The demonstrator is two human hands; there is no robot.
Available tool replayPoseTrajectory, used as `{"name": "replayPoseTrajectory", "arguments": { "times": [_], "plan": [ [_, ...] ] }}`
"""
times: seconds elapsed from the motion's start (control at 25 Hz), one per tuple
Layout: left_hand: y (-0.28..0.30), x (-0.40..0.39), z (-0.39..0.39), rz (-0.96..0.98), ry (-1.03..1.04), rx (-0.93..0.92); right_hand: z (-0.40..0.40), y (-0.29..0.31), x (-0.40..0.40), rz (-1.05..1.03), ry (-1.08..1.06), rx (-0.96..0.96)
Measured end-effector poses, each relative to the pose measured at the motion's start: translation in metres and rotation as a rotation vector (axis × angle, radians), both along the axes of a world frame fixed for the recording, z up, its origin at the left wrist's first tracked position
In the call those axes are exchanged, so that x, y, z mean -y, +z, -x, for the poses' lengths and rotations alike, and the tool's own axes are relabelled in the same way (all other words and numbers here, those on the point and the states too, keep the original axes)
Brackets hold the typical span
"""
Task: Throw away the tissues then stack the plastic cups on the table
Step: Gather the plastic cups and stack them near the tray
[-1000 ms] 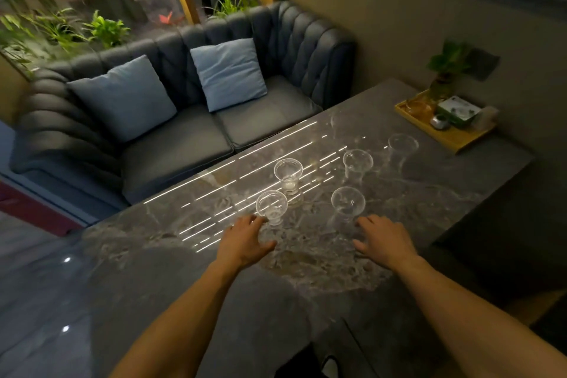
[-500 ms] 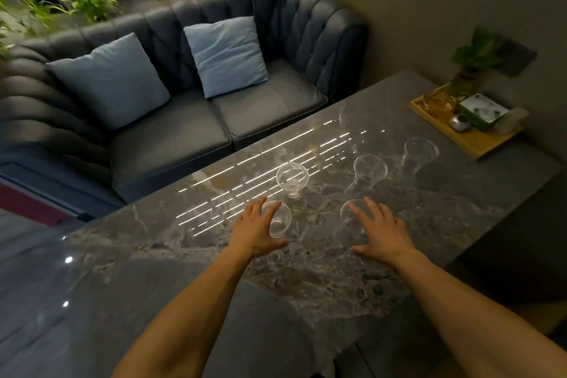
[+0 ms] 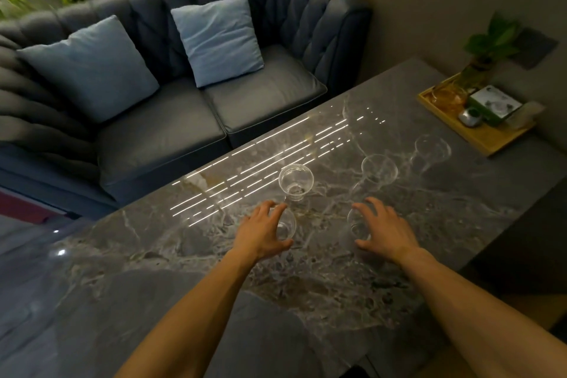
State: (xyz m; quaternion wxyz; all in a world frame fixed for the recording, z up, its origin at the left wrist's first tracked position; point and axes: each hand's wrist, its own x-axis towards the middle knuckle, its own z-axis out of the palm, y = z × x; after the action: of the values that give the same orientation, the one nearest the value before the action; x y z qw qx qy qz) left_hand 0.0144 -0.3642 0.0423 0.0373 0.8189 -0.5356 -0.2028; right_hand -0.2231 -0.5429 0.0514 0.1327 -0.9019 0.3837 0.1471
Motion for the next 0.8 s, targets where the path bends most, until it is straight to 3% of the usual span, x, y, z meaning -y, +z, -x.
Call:
{"name": "replayPoseTrajectory", "arguments": {
  "times": [0.24, 0.4, 0.8],
  "plan": [
    [-0.002, 0.004, 0.001, -0.012, 0.009, 0.000, -0.002, 0.009, 0.013, -0.032, 0.068, 0.007],
    [0.004, 0.000, -0.004, 0.014, 0.097, -0.018, -0.003, 0.028, 0.035, -0.025, 0.113, 0.113],
    [0.066, 0.043, -0.001, 0.329, 0.412, 0.066, -0.004, 0.081, 0.113, 0.086, 0.149, 0.443]
  ]
}}
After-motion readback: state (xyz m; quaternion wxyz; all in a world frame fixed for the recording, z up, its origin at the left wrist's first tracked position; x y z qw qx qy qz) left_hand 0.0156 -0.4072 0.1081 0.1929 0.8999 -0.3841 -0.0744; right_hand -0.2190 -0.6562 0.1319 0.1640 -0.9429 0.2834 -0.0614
